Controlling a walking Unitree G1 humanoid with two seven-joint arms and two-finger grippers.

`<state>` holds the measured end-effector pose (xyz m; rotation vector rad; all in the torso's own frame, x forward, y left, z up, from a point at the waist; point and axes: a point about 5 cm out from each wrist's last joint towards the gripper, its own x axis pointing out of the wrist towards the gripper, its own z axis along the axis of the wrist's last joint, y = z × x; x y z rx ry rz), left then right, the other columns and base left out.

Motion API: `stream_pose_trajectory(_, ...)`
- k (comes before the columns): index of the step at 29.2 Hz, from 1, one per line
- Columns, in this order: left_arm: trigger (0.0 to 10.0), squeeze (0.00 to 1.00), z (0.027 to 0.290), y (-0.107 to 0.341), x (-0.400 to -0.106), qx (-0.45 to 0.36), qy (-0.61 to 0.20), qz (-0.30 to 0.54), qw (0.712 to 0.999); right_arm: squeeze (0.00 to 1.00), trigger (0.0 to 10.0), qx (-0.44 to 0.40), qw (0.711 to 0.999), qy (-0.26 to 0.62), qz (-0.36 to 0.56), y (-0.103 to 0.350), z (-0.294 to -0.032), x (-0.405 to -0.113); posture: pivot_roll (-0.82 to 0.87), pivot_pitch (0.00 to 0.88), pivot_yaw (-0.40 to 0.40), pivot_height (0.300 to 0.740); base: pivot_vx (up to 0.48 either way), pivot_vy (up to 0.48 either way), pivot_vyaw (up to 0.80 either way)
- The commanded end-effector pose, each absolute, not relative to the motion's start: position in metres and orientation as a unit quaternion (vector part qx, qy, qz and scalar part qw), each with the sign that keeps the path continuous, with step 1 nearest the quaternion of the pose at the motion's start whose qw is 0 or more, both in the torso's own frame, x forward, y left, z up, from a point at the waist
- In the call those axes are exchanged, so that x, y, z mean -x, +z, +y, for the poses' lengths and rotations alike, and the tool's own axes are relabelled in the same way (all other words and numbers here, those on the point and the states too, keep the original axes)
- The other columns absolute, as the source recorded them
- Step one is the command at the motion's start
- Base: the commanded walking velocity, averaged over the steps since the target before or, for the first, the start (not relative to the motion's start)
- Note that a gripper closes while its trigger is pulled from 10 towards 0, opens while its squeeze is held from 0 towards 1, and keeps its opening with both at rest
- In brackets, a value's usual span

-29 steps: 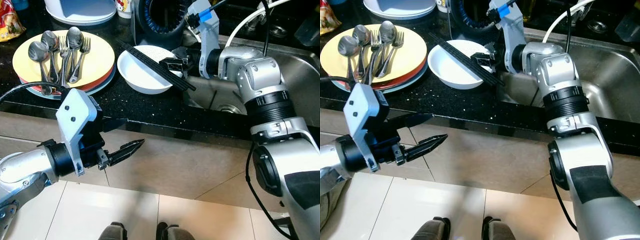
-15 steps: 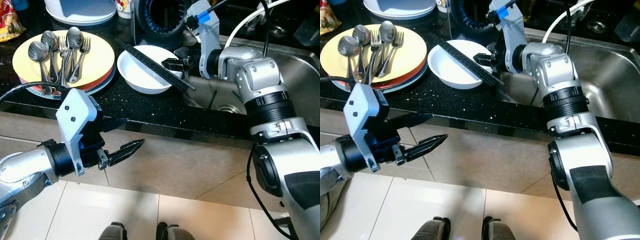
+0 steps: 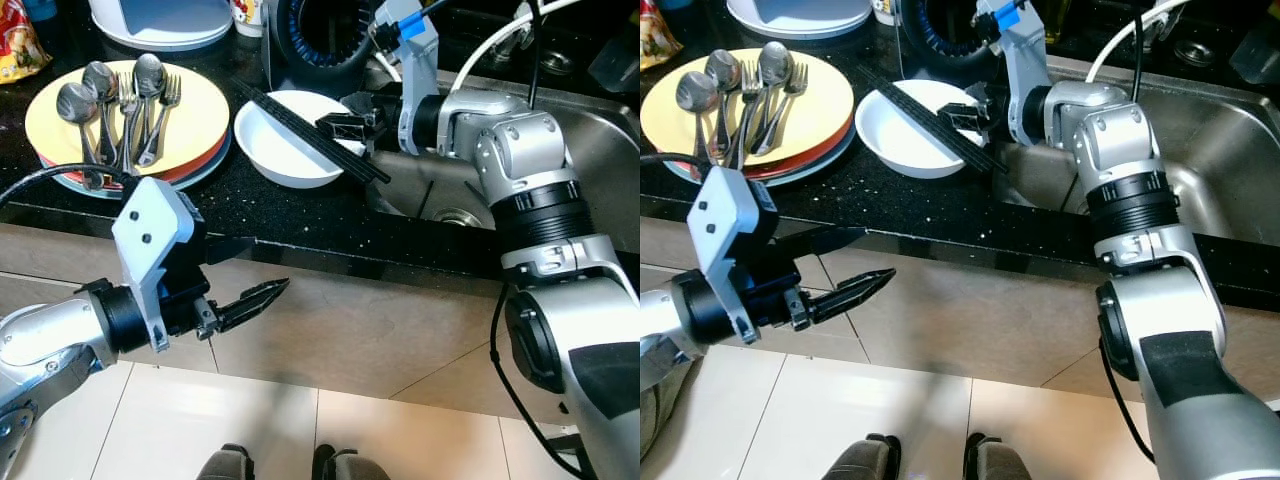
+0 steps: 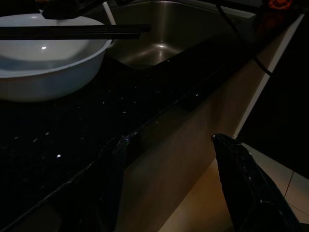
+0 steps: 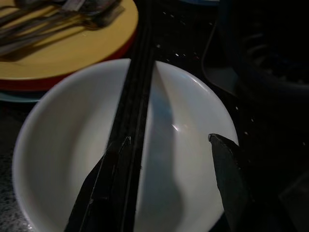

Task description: Kitchen organization

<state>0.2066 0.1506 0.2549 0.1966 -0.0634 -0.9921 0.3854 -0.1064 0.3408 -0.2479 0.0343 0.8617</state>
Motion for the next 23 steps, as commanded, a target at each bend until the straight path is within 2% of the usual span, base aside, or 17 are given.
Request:
stream_pose_trajectory(1,10.0,0.00,0.1457,0.2538,-0.2047,-0.087,-0.487,-0.037,0.868,0.00,10.0,0.118,0.901,0.418,0.021,0.3391,-0.1100,-0.3839,0.13,0.175,-0.112,0.740,0.000,0.000,0.00)
stream_pose_trajectory(23,10.0,0.00,0.1460,0.2536,-0.2035,-0.086,-0.485,-0.037,0.870,0.00,10.0,0.150,0.911,0.383,0.028,0.3343,-0.1133,-0.3874,0.13,0.187,-0.113,0.740,0.000,0.000,0.00)
